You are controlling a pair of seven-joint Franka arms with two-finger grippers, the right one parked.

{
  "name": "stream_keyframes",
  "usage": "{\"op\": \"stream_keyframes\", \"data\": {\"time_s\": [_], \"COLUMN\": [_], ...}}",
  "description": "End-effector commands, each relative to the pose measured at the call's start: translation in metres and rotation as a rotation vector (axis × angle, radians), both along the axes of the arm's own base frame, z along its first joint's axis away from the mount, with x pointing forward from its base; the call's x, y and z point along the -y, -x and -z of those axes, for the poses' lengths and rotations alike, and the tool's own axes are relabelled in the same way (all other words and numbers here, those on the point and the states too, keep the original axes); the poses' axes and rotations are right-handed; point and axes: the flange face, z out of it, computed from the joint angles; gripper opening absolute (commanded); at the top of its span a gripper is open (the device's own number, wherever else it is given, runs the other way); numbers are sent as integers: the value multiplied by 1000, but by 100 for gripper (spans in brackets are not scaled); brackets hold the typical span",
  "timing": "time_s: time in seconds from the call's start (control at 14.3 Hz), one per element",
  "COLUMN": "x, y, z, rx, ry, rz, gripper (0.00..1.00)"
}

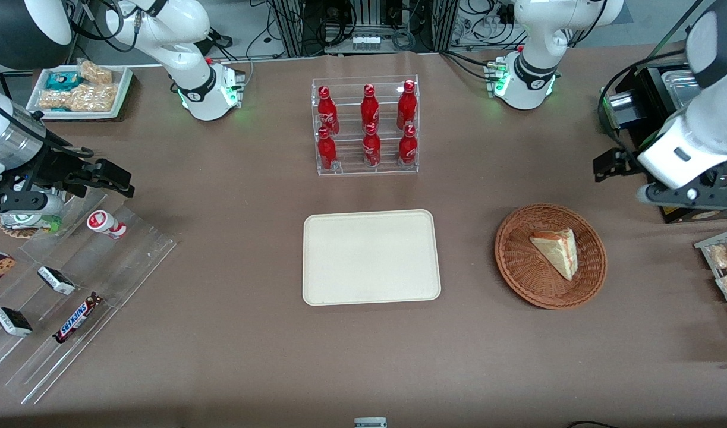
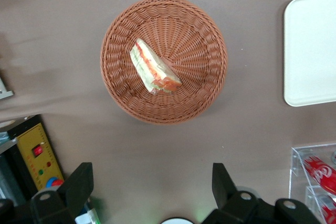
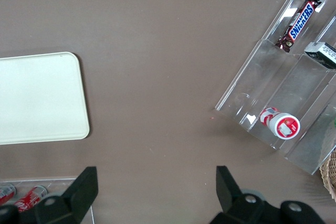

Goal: Place sandwich from basket to tray
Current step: 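Move the left gripper down over the wrapped sandwich in the basket, then lower the left gripper and close it on the wrapped sandwich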

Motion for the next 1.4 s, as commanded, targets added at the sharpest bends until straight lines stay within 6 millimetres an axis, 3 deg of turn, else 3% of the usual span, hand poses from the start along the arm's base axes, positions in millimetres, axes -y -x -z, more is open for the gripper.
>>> {"op": "stream_keyframes", "data": {"time_s": [0.0, 0.35, 0.56, 0.77, 1.19, 1.33], "x": [-1, -13, -16, -27, -28, -28], "y": [2, 12, 21, 22, 7, 4], "z": [53, 163, 211, 235, 264, 274], "rx": [17, 81, 136, 194, 216, 205], "ry": [-16, -2, 6, 10, -5, -12], "rz": [-2, -15, -50, -179, -751, -800], "gripper": [100, 100, 100, 100, 100, 100]}}
